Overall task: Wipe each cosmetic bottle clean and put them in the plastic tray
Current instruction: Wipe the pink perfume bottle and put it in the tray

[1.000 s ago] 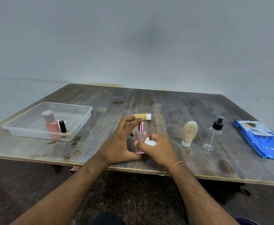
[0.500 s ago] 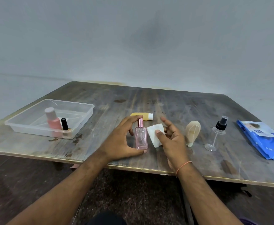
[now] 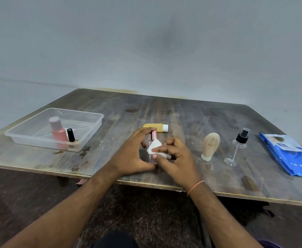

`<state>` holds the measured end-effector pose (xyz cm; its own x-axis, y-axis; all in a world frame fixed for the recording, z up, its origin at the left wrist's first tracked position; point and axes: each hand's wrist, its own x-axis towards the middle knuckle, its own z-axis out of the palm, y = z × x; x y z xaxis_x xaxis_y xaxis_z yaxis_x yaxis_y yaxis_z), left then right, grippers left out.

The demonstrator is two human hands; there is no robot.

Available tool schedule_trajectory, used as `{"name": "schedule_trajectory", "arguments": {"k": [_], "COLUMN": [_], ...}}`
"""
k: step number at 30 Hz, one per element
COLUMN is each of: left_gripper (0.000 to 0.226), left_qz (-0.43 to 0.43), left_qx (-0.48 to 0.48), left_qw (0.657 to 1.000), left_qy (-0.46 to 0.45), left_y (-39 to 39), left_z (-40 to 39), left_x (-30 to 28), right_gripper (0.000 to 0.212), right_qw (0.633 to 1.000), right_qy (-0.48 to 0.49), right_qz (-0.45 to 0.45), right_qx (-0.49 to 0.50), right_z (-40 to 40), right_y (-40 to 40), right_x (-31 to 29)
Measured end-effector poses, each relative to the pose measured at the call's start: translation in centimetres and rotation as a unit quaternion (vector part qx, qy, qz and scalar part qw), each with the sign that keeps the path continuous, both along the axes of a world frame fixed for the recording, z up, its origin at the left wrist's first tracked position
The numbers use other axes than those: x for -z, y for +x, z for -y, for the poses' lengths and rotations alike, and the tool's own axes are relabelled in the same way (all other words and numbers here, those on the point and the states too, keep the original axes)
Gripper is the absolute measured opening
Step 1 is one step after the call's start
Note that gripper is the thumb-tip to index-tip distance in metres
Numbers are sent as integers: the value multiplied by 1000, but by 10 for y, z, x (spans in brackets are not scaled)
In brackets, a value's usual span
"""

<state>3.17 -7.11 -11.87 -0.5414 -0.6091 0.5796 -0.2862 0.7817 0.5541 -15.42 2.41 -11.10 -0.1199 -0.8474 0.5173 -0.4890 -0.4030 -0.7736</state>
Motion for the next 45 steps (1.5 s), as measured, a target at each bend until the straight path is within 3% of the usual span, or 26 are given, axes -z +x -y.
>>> {"name": "schedule_trajectory", "arguments": {"k": [3, 9, 13, 17, 20, 26, 31, 36, 41, 45], "left_gripper": [109, 109, 108, 111, 113, 109, 109, 113, 109, 110], "left_qz": [-32, 36, 13, -46, -34, -5, -65, -44, -50, -79], "left_qx": [-13, 37, 17, -21, -19, 2, -32, -24, -19, -32], "left_qw": [999, 999, 1000, 998, 999, 1000, 997, 998, 998, 996], "left_qy": [23, 4, 4, 24, 28, 14, 29, 24, 24, 32], "left_y": [2, 0, 1, 2, 2, 0, 3, 3, 3, 3], "left_z": [4, -4, 1, 7, 5, 6, 7, 4, 5, 7], "left_x": [1, -4, 1, 4, 3, 4, 4, 1, 3, 3], "right_gripper": [18, 21, 20, 21, 19, 25, 31, 22, 24, 22], "right_qw": [1000, 999, 999, 999, 997, 999, 1000, 999, 1000, 1000], "right_qy": [-7, -1, -10, -15, -15, 15, -2, -7, 12, -10], "right_qz": [1, 10, -52, -11, -5, -25, -23, 15, -20, 26], "right_qx": [18, 45, 0, 37, 74, -14, -6, 46, -17, 1], "right_z": [0, 2, 0, -1, 0, 1, -2, 3, 0, -1], "right_y": [1, 0, 3, 4, 2, 4, 4, 0, 2, 4], "right_x": [2, -2, -2, -1, -3, -2, 1, 2, 1, 2]}}
